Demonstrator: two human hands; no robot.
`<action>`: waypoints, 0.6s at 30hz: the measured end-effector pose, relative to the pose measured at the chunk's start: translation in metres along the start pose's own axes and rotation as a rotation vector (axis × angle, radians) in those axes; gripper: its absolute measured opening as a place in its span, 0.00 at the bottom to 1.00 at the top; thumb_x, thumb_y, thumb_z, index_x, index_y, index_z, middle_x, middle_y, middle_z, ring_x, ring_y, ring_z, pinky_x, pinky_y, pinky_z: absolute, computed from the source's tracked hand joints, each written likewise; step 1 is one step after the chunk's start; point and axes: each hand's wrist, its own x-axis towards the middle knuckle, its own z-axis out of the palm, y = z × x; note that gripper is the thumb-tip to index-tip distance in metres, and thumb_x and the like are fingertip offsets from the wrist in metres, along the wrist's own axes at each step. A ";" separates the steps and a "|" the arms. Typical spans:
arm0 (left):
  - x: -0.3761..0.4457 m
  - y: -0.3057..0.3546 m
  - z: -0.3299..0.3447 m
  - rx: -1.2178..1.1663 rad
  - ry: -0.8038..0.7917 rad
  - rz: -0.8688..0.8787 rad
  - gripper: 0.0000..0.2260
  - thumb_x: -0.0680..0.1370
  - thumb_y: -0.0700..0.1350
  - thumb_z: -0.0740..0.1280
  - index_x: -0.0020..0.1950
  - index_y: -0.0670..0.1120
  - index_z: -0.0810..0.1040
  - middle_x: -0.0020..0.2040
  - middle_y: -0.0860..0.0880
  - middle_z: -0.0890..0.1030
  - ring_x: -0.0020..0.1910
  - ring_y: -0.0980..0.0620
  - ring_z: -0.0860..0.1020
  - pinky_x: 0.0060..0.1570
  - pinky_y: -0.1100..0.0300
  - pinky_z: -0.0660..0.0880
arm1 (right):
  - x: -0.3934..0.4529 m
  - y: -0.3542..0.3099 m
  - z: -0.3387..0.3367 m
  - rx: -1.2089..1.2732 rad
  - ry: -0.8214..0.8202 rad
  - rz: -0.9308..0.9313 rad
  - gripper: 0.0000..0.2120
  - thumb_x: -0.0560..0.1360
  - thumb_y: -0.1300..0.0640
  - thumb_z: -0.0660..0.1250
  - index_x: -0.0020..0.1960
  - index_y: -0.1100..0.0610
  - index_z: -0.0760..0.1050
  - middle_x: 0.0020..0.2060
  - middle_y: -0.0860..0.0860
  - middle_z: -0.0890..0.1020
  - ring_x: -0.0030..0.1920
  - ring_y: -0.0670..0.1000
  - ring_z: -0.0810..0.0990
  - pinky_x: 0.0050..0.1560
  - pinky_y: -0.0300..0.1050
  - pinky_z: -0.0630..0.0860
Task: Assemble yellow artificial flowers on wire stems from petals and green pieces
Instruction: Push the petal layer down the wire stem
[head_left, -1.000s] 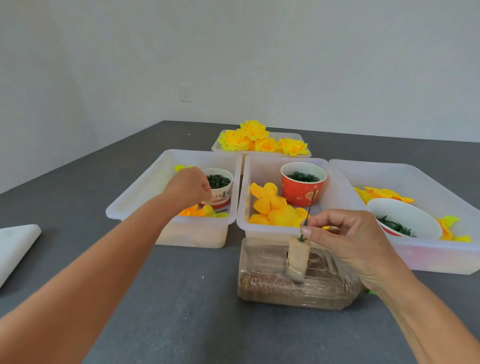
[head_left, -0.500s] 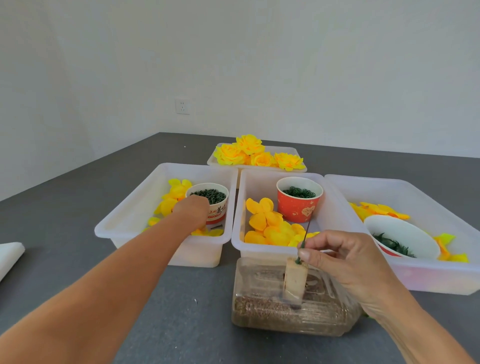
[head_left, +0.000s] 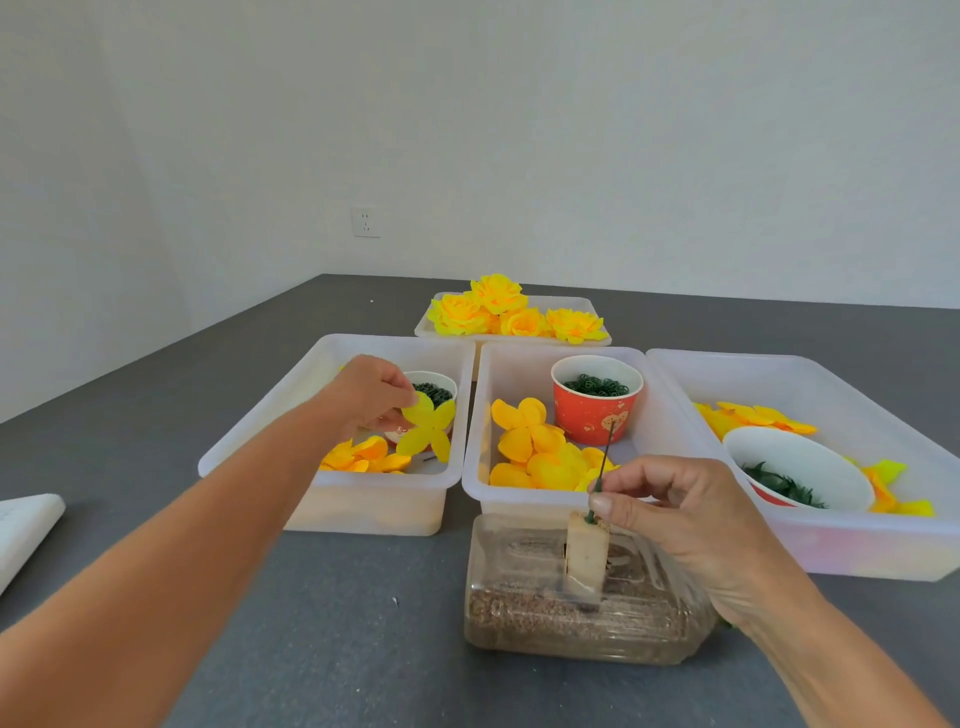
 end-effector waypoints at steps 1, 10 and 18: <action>-0.001 0.001 -0.002 -0.059 0.025 0.018 0.08 0.75 0.33 0.66 0.38 0.42 0.75 0.36 0.43 0.77 0.29 0.50 0.78 0.26 0.65 0.76 | 0.000 0.000 0.000 -0.006 0.004 -0.001 0.04 0.65 0.65 0.75 0.35 0.57 0.83 0.36 0.52 0.85 0.38 0.46 0.81 0.43 0.41 0.78; -0.025 0.020 -0.007 -0.392 0.161 0.310 0.07 0.75 0.34 0.66 0.39 0.44 0.76 0.30 0.50 0.81 0.28 0.56 0.79 0.32 0.66 0.78 | -0.001 -0.005 0.001 0.025 -0.035 -0.005 0.06 0.61 0.61 0.77 0.37 0.54 0.84 0.37 0.52 0.85 0.38 0.45 0.81 0.42 0.40 0.78; -0.056 0.061 0.014 -0.453 0.088 0.522 0.07 0.75 0.33 0.66 0.40 0.43 0.76 0.29 0.53 0.82 0.28 0.58 0.79 0.31 0.67 0.76 | 0.013 -0.034 -0.017 0.197 0.099 -0.145 0.12 0.61 0.47 0.70 0.43 0.49 0.85 0.41 0.51 0.85 0.42 0.47 0.83 0.43 0.41 0.78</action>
